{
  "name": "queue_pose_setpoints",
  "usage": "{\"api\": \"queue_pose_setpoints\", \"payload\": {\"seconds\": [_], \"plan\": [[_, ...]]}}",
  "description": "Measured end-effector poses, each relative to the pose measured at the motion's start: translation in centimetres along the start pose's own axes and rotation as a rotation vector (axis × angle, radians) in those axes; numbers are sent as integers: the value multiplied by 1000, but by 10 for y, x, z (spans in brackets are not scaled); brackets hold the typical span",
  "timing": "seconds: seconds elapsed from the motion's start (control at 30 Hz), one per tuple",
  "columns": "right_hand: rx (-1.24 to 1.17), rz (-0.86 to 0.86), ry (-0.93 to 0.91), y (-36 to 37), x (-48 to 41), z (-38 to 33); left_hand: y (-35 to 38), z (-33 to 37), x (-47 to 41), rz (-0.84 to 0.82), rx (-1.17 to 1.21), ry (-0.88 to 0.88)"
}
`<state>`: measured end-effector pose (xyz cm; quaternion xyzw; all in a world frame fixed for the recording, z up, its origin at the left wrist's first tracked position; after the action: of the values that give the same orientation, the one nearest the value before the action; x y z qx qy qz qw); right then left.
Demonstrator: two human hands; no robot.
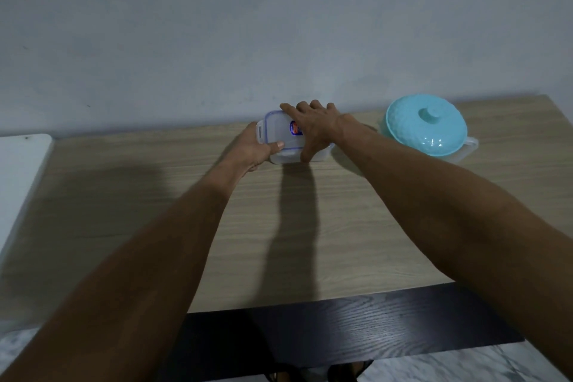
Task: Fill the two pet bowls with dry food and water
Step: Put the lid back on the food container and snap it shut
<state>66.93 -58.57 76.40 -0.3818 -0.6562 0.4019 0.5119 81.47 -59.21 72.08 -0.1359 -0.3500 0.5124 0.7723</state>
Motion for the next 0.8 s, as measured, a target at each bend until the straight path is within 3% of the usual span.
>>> {"api": "queue_pose_setpoints", "payload": {"seconds": [0.67,0.73,0.8], "plan": [[-76,-14,11,3,-5,2,0,2,9,12,-13,-48],[-160,-14,38,5,1,6,0,3,12,10,-27,-49],[-394,50,100,4,12,12,-1,5,17,14,-35,-45]]}}
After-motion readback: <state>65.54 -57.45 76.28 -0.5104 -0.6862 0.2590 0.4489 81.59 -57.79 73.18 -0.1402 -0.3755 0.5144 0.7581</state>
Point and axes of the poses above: each hand's wrist, its own x-axis away from the middle knuckle, its own y-axis out of the palm, z = x × y, the point moved 8 cm from there along -x, towards the middle knuckle, and after that the axes turned 11 degrees about -x, right-handed, at the moved point
